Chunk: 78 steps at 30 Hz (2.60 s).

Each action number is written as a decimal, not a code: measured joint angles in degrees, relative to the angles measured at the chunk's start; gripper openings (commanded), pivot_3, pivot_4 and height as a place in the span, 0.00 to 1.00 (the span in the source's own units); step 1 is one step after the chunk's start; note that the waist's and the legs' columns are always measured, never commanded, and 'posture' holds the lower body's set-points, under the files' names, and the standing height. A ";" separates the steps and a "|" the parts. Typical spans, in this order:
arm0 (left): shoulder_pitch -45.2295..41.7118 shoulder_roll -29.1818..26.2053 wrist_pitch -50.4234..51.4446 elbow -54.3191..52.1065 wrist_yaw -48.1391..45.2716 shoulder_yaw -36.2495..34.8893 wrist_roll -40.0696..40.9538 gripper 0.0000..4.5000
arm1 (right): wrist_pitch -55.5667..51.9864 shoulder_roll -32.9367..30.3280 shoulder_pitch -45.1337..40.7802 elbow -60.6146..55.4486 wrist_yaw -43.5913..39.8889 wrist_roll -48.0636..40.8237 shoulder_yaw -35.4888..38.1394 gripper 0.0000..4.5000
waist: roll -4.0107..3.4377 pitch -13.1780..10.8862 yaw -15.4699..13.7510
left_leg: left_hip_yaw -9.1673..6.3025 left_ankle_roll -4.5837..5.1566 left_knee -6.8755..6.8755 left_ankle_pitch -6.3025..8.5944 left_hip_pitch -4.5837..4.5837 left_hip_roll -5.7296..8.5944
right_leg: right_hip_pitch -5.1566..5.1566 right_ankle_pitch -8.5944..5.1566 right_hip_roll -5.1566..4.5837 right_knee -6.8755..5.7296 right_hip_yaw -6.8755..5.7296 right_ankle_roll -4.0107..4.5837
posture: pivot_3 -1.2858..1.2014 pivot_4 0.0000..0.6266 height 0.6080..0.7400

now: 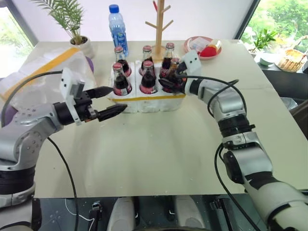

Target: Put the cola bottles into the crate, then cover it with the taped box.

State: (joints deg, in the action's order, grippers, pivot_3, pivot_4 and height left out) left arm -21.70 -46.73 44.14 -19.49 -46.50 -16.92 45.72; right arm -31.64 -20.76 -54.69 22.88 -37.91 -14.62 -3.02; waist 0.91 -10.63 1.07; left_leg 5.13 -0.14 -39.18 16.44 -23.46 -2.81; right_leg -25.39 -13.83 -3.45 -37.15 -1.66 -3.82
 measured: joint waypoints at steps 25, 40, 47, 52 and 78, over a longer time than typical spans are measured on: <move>0.36 -39.77 -30.31 63.90 -37.81 -0.98 -33.09 1.00 | -20.89 -20.91 5.28 -22.98 -18.10 -20.45 9.70 0.98 | -0.04 -0.05 -0.51 | 0.77 0.17 0.11 0.12 -0.06 0.09 | -0.29 -0.14 -0.13 0.01 -0.04 0.24 | 0.52 0.24 1.00; -38.66 -23.79 -39.96 91.91 -35.92 25.67 -58.45 0.69 | -25.02 -24.77 13.25 -34.51 -16.49 -26.94 14.11 1.00 | 0.36 0.02 -0.01 | 0.76 0.26 0.01 0.17 -0.10 -0.02 | -0.34 -0.12 -0.01 -0.07 -0.04 0.18 | 0.52 0.24 1.00; -39.76 -23.61 -40.53 93.32 -37.11 25.79 -60.24 0.07 | -27.30 -25.62 14.36 -36.20 -14.06 -29.80 15.64 1.00 | 0.38 0.04 -0.26 | 0.76 0.26 -0.04 0.16 -0.08 -0.02 | -0.33 -0.11 -0.07 -0.12 -0.04 0.18 | 0.52 0.24 1.00; -40.75 -22.97 -43.29 93.32 -32.34 25.29 -60.28 0.07 | -26.39 -28.26 16.10 -36.30 -13.96 -29.40 15.64 1.00 | 0.42 0.04 -0.48 | 0.74 0.26 -0.05 0.16 -0.12 0.00 | -0.33 -0.11 -0.10 -0.11 -0.05 0.17 | 0.52 0.24 1.00; -30.98 -6.39 -69.67 49.41 22.01 26.64 -72.66 0.07 | -25.94 -33.90 27.82 -36.20 -11.31 -30.04 22.35 1.00 | 0.71 0.05 -0.48 | 0.80 0.25 -0.13 0.15 0.02 0.07 | -0.14 0.04 -0.08 -0.07 0.11 -0.08 | 0.52 0.24 1.00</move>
State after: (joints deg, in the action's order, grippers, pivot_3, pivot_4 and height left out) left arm -52.68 -53.13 -25.52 29.92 -24.48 9.72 -26.93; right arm -57.58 -54.66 -26.87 -13.31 -49.22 -44.66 19.33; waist 1.62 -10.58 0.60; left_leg 5.93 0.11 -39.31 16.59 -23.44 -2.74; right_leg -25.53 -13.78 -3.53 -37.21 -1.55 -3.90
